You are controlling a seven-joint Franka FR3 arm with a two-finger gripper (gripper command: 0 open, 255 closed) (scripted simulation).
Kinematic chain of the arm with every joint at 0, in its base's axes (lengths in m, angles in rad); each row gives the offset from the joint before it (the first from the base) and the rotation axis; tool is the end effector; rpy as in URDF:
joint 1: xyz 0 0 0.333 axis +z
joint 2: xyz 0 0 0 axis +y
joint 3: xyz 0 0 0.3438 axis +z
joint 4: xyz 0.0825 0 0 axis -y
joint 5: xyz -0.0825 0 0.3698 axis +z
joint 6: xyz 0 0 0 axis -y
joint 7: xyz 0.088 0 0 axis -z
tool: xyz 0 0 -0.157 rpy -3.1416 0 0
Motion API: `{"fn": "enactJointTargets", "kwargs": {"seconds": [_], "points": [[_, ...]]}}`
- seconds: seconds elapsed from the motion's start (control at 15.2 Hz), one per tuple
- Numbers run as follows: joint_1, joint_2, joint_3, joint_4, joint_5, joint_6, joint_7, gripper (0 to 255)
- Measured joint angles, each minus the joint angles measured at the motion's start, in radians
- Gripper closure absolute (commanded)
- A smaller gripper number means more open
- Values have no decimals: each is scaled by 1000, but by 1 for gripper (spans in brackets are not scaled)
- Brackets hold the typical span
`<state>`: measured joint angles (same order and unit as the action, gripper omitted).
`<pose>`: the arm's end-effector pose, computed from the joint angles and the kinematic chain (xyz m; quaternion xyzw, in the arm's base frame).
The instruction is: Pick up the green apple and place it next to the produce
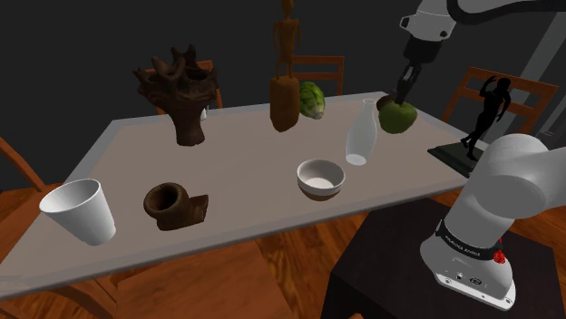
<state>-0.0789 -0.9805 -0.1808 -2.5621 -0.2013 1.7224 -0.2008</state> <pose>0.2275 -0.0998 0.5229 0.9974 0.0138 0.0606 0.0376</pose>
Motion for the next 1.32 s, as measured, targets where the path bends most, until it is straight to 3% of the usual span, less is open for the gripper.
{"fn": "enactJointTargets", "kwargs": {"seconds": [0.59, 1.32], "points": [[8, 50, 7, 133, 12, -81, -11, 255], [51, 478, -122, 420, 20, 72, -103, 255]]}}
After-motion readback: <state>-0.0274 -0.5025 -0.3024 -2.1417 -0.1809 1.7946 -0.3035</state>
